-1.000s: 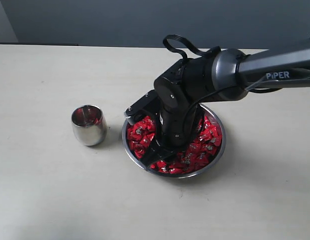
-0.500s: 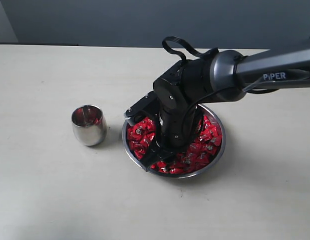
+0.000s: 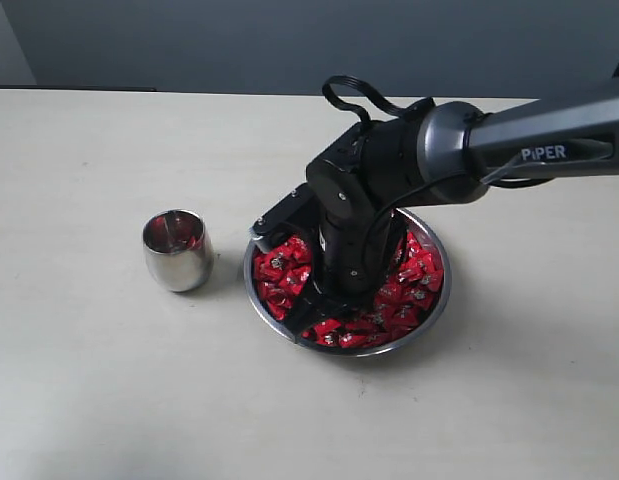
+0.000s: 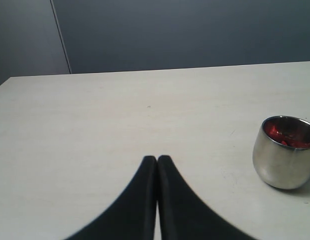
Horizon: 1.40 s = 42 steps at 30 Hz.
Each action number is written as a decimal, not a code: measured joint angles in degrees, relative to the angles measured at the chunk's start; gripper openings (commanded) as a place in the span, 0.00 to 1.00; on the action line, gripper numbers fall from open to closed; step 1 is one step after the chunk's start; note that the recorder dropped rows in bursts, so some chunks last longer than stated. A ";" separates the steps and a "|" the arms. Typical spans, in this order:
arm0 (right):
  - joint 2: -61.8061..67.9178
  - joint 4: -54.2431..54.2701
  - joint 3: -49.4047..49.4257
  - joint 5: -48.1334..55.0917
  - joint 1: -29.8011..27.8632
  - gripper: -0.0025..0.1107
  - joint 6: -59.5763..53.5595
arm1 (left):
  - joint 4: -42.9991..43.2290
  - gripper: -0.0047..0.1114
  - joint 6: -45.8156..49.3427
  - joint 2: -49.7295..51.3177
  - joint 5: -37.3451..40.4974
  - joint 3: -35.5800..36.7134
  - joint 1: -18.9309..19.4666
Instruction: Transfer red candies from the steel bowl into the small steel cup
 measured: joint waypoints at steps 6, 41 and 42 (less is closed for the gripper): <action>0.00 -0.10 0.00 0.11 0.00 0.05 0.11 | 0.00 0.04 0.00 0.00 0.00 0.00 0.00; -11.72 -3.02 0.00 -7.21 -8.49 0.02 6.50 | 0.00 0.04 0.00 0.00 0.00 0.00 0.00; -11.99 -2.02 0.00 -7.43 -9.75 0.02 5.94 | 0.00 0.04 0.00 0.00 0.00 0.00 0.00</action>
